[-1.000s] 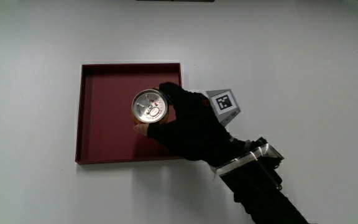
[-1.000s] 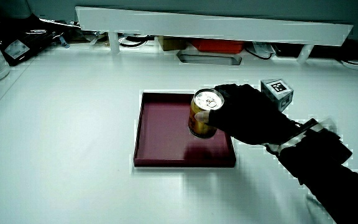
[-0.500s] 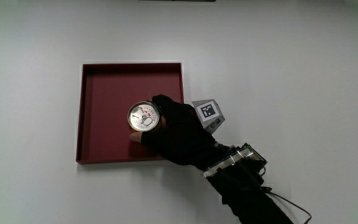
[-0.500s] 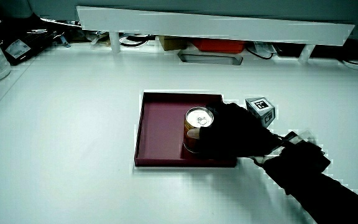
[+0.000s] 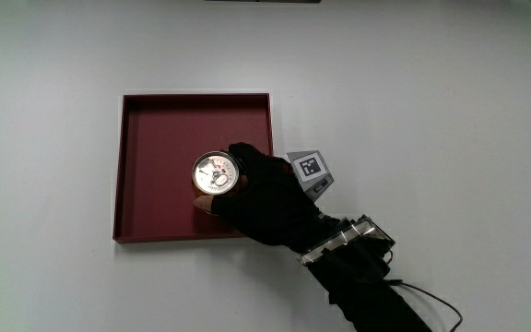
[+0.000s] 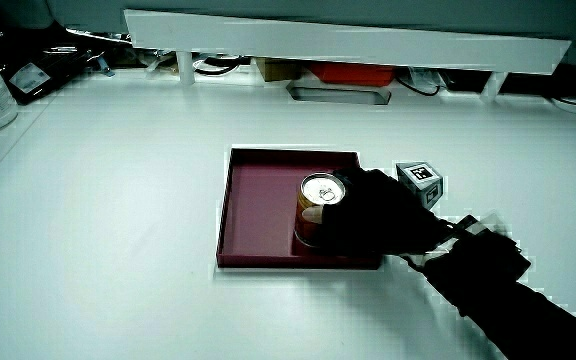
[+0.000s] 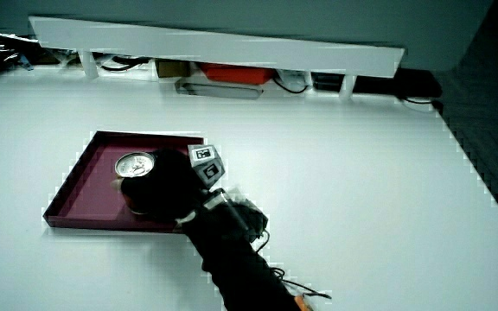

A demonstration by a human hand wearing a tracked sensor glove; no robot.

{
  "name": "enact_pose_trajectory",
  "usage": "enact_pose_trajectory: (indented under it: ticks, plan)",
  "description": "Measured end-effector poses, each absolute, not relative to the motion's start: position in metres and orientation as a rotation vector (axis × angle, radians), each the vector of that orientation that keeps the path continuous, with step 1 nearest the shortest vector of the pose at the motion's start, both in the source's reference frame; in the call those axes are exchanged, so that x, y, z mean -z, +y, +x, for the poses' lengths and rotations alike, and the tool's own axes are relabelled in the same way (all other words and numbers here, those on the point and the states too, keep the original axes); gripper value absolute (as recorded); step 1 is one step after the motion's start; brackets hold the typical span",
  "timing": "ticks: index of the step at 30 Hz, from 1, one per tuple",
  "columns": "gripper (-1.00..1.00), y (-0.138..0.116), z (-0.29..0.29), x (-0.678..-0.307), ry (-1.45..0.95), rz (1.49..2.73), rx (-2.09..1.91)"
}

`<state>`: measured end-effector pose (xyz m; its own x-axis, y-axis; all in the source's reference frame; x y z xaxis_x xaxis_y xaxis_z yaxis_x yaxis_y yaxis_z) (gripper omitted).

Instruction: Place red bull into plate

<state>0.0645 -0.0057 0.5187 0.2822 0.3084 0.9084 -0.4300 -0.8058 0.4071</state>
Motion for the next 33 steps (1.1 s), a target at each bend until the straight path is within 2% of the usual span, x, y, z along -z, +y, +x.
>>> enact_pose_trajectory:
  ticks: [2, 3, 4, 5, 6, 7, 8, 9, 13, 15, 16, 17, 18, 21, 28, 30, 33]
  plan:
    - [-0.07, -0.005, 0.065, -0.519, -0.098, 1.947, -1.581]
    - [-0.10, -0.004, 0.065, -0.522, -0.054, 2.011, -1.507]
    - [-0.13, -0.005, 0.065, -0.518, -0.087, 1.941, -1.583]
    - [-0.17, -0.005, 0.065, -0.518, -0.093, 1.944, -1.586]
    - [-0.20, -0.004, 0.064, -0.521, -0.062, 2.010, -1.506]
    - [-0.23, -0.004, 0.065, -0.519, -0.093, 1.945, -1.580]
    - [-0.27, -0.004, 0.064, -0.519, -0.065, 2.009, -1.510]
    - [-0.30, -0.004, 0.065, -0.518, -0.083, 1.951, -1.565]
    - [-0.43, -0.004, 0.065, -0.520, -0.086, 1.940, -1.579]
    - [-0.50, -0.003, 0.064, -0.518, -0.054, 2.028, -1.558]
    - [-0.53, -0.003, 0.064, -0.519, -0.078, 1.934, -1.561]
    - [-0.57, -0.003, 0.064, -0.518, -0.049, 2.021, -1.549]
    - [-0.60, -0.003, 0.064, -0.520, -0.083, 1.921, -1.562]
    - [-0.70, -0.004, 0.067, -0.518, -0.097, 1.907, -1.558]
    - [-0.93, -0.010, 0.089, -0.479, -0.190, 1.817, -1.629]
    - [-1.00, -0.011, 0.099, -0.467, -0.217, 1.830, -1.596]
    - [-1.00, -0.012, 0.111, -0.448, -0.247, 1.805, -1.599]
